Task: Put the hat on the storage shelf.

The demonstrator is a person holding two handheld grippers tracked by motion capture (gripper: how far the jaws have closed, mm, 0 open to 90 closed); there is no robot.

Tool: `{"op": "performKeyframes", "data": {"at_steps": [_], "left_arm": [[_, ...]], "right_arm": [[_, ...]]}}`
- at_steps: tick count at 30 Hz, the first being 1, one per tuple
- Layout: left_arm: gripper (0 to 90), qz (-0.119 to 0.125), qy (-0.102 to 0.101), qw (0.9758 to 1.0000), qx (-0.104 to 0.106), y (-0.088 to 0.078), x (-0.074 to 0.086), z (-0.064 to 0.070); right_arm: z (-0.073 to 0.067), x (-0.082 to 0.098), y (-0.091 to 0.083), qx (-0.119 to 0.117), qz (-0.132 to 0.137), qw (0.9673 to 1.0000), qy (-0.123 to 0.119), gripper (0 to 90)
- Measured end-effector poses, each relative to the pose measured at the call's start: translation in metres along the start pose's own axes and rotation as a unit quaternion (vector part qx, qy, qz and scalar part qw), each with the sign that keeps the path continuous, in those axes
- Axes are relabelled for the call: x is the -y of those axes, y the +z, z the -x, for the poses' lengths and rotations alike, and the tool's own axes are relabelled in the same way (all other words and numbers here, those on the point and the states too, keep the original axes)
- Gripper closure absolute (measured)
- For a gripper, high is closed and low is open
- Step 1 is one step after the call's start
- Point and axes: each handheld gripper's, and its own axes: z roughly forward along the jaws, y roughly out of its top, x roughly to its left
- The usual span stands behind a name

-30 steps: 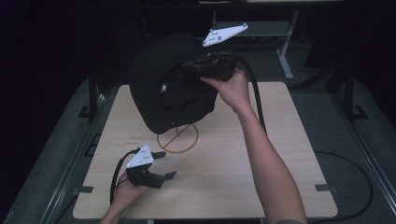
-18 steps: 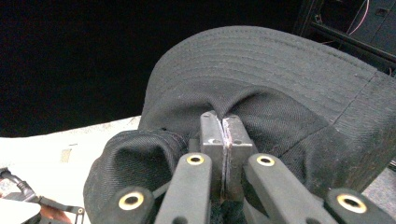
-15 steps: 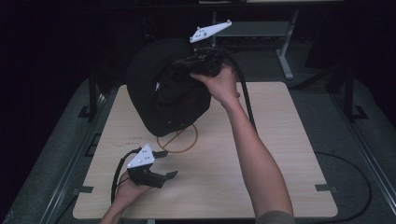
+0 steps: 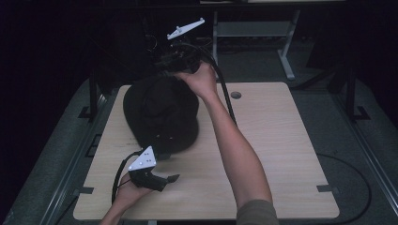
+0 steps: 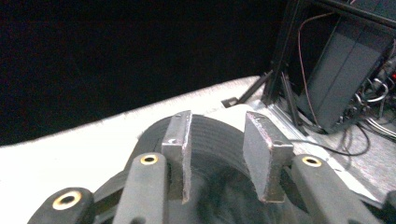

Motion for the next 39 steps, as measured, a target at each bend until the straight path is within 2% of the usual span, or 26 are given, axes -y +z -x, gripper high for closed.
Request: {"op": "performKeyframes", "data": {"at_steps": [1, 7, 12, 13, 19, 24, 25, 27, 29, 32, 39], "left_arm": [[19.8, 0.001, 0.001, 1.0, 0.0, 0.0, 0.0, 0.001], [19.8, 0.008, -0.007, 0.9999, -0.001, -0.003, 0.001, 0.001], [19.7, 0.004, -0.008, 0.9999, -0.006, -0.006, 0.002, 0.0], [19.7, 0.001, -0.004, 1.0, -0.007, -0.006, 0.002, -0.001], [18.3, 0.001, -0.016, 0.9998, -0.009, -0.006, 0.003, -0.004], [18.0, 0.004, -0.023, 0.9997, -0.012, -0.005, 0.003, -0.005], [17.9, -0.001, -0.018, 0.9997, -0.013, -0.006, 0.003, -0.006], [17.5, 0.003, -0.027, 0.9995, -0.015, -0.005, 0.004, -0.006], [17.3, 0.004, -0.027, 0.9995, -0.014, -0.004, 0.004, -0.006], [17.2, 0.004, -0.028, 0.9995, -0.014, -0.003, 0.003, -0.005], [17.2, 0.001, -0.021, 0.9997, -0.015, -0.003, 0.003, -0.004]], "right_arm": [[0.0, 0.002, -0.001, 0.0, 0.0, 1.0, -0.001, 59.4], [0.007, 0.022, -0.014, -0.014, 0.006, 0.9995, 0.027, 51.5], [0.008, 0.036, -0.027, -0.021, 0.014, 0.9987, 0.044, 45.6], [0.009, 0.038, -0.028, -0.023, 0.014, 0.9986, 0.045, 44.9], [0.006, 0.049, -0.037, -0.032, 0.014, 0.9986, 0.04, 38.7], [0.004, 0.054, -0.045, -0.023, 0.019, 0.999, 0.034, 35.8], [0.005, 0.055, -0.047, -0.022, 0.018, 0.9989, 0.037, 35.5], [0.006, 0.059, -0.051, -0.018, 0.014, 0.999, 0.039, 34.7], [0.007, 0.063, -0.055, -0.017, 0.014, 0.9988, 0.044, 34.4], [0.008, 0.071, -0.061, -0.014, 0.022, 0.9984, 0.051, 33.9], [0.011, 0.088, -0.073, -0.006, 0.019, 0.998, 0.06, 31.0]]}}
